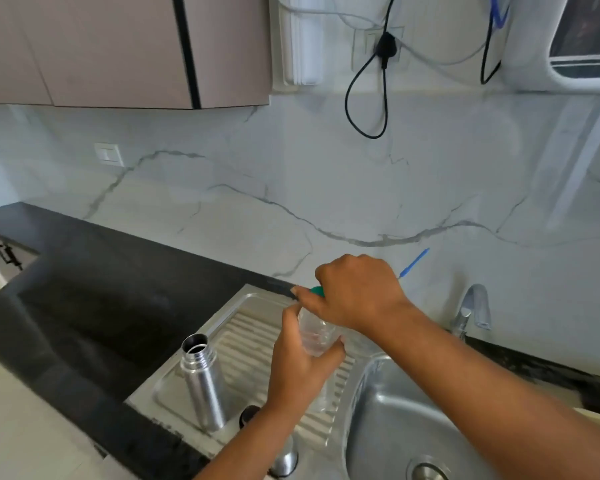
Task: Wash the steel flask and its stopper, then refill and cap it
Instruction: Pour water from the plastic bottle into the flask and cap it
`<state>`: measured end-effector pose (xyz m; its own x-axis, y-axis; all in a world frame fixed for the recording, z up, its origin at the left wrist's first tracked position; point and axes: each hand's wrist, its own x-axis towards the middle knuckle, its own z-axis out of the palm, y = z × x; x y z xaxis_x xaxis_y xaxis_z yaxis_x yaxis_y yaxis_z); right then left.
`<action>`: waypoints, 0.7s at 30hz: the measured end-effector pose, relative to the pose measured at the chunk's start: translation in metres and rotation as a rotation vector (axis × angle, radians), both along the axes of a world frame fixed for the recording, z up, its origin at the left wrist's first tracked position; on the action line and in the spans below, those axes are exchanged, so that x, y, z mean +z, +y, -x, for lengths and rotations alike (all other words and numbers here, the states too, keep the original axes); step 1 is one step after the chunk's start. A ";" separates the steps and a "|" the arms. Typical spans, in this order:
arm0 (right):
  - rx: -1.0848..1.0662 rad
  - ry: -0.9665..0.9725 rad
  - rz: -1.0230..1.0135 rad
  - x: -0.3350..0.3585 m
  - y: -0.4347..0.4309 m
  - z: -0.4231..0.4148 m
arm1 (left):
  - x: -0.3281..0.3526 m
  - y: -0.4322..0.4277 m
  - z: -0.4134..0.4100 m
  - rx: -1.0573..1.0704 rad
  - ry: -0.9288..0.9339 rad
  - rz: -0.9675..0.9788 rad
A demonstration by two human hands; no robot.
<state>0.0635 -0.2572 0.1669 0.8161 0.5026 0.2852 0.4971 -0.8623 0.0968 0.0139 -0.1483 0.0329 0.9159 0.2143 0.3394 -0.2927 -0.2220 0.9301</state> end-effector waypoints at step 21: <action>0.665 0.441 -0.322 0.004 0.097 -0.001 | 0.035 0.153 0.052 -0.050 0.211 -0.032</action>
<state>0.0645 -0.1603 0.1704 0.4502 0.8650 0.2217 0.8435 -0.3306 -0.4233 -0.0383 0.0042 0.0680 0.9765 0.1594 0.1452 -0.1039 -0.2422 0.9646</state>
